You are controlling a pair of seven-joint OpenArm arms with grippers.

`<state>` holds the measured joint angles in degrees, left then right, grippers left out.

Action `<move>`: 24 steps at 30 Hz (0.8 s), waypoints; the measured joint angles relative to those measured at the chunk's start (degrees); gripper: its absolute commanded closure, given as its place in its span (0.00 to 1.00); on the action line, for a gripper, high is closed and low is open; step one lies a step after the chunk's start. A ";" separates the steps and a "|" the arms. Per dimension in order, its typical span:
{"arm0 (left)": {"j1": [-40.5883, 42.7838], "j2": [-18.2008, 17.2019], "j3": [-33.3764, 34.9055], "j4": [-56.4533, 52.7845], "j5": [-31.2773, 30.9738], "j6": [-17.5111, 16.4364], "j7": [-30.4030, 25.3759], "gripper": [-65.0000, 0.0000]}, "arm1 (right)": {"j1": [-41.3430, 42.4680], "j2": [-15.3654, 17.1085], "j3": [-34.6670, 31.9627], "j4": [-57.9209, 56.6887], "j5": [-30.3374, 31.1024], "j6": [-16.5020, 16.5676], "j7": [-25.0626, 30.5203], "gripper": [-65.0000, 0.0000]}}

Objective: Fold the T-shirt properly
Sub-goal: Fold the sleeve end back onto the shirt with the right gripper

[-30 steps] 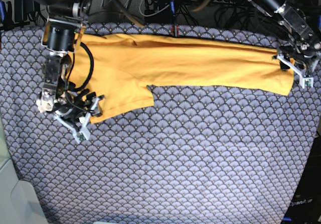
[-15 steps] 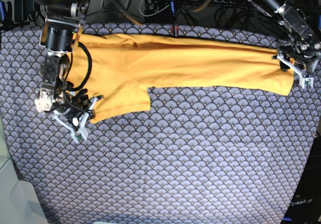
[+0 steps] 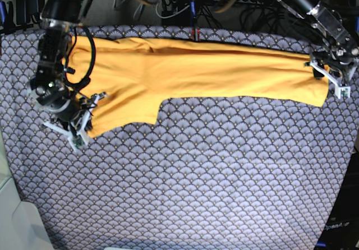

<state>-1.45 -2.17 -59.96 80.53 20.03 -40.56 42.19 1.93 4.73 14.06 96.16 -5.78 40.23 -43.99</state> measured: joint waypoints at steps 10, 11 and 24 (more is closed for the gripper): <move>-0.02 0.00 0.07 0.00 0.02 0.02 0.11 0.42 | -14.49 0.24 -3.28 15.89 5.01 0.04 0.04 1.00; -0.02 -0.02 0.07 0.00 0.02 0.00 0.13 0.42 | -16.24 0.76 -3.89 16.63 5.73 0.02 0.20 1.00; 0.00 -0.74 0.13 -0.35 -0.17 -0.44 0.22 0.42 | -26.80 12.90 -4.39 16.55 22.21 0.00 4.79 1.00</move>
<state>-1.45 -2.92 -59.83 80.18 19.86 -40.99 42.41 -24.86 17.63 9.67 112.71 16.43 40.23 -39.20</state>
